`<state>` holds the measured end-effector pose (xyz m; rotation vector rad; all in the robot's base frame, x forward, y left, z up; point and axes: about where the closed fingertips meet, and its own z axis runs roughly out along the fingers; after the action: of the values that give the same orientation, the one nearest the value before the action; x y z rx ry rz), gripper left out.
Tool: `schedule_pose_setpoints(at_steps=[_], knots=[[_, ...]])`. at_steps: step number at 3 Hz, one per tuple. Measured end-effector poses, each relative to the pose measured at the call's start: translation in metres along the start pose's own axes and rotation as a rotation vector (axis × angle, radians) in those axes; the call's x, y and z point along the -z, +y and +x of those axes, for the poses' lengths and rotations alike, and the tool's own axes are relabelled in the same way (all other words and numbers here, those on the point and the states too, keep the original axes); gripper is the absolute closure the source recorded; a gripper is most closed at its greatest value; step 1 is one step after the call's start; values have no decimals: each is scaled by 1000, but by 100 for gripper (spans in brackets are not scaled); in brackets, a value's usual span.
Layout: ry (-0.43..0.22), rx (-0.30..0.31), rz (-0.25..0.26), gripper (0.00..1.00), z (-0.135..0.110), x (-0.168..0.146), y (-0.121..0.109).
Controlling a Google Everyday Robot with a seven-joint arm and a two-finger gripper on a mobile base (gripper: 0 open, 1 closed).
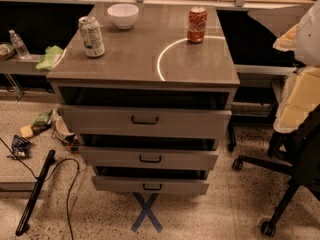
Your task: Move coke can near 7up can
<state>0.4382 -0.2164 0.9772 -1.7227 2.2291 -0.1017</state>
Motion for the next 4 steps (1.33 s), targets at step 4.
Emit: schedule_pose_setpoints(at_steps=[4], knots=[[-673, -311, 190, 0, -53, -117, -238]])
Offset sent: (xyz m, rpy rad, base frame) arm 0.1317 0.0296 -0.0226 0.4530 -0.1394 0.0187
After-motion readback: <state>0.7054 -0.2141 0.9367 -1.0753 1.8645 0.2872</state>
